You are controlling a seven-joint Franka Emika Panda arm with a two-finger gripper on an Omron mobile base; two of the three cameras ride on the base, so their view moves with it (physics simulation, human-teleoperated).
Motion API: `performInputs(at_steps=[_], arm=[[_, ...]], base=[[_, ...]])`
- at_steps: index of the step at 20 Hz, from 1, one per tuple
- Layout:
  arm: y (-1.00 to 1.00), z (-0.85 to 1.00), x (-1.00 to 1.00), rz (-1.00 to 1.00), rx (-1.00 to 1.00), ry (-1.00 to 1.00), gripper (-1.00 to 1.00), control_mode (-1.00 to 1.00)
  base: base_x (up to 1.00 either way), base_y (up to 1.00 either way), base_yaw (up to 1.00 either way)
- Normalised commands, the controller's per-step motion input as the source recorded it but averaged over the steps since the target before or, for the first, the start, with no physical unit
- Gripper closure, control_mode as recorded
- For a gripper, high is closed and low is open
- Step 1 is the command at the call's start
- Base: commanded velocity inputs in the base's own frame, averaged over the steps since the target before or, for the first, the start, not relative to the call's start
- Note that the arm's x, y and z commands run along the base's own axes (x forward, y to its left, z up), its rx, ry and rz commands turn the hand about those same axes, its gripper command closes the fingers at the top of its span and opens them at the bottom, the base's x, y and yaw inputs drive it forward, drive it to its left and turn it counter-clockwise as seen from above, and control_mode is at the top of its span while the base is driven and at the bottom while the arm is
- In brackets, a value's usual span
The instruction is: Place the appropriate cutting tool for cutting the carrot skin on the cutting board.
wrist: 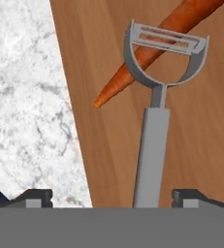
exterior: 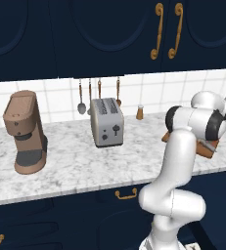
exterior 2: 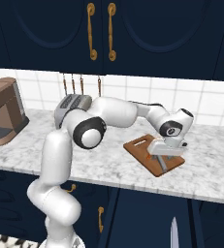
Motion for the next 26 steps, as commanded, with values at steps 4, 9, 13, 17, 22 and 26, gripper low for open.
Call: performInputs(at_steps=[4, 9, 13, 17, 22, 26], arm=[[-0.03, 0.55, -0.55, -0.04, 0.0, -0.12, -1.0, -1.0], [0.0, 0.57, -0.64, -0.01, 0.0, -0.12, -1.0, -1.0], [0.0, 0.55, -0.69, 0.0, 0.0, -0.1, -1.0, -1.0], [0.0, 0.46, -0.75, 0.0, -0.02, -0.07, -1.0, -1.0], [0.0, 0.51, -0.77, 0.0, -0.03, -0.07, -1.0, -1.0], [0.02, 0.53, -0.76, 0.0, -0.04, -0.06, -1.0, -1.0]], base=[[0.0, 0.0, 0.0], [0.0, 0.0, 0.0], [0.0, 0.0, 0.0], [0.0, 0.0, 0.0], [0.0, 0.0, 0.0], [0.0, 0.0, 0.0]])
